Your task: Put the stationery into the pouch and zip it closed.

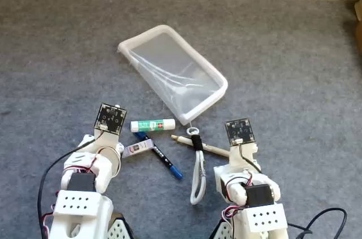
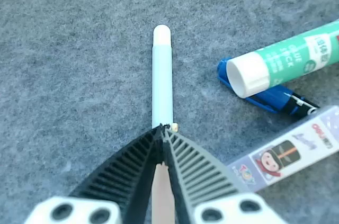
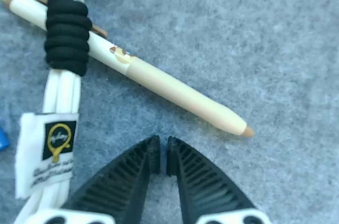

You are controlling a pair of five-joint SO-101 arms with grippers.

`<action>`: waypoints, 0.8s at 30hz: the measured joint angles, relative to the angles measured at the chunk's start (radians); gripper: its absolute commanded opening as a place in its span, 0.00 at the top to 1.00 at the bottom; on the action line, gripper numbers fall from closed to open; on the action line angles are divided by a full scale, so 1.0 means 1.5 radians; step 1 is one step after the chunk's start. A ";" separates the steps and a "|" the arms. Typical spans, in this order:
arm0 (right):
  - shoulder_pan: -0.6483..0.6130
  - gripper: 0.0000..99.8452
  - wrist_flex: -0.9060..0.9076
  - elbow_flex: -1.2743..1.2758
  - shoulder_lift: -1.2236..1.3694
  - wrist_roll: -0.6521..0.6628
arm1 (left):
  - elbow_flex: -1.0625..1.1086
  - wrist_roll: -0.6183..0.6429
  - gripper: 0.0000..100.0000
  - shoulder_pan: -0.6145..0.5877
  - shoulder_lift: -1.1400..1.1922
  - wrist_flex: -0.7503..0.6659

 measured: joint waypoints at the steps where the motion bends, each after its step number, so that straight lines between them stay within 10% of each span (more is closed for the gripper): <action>1: 0.000 0.97 0.000 0.000 0.000 0.000 | 0.000 0.000 0.99 0.000 0.000 0.000; 24: 0.000 0.97 0.000 0.000 0.000 0.000 | 0.000 0.000 0.99 0.040 0.000 0.000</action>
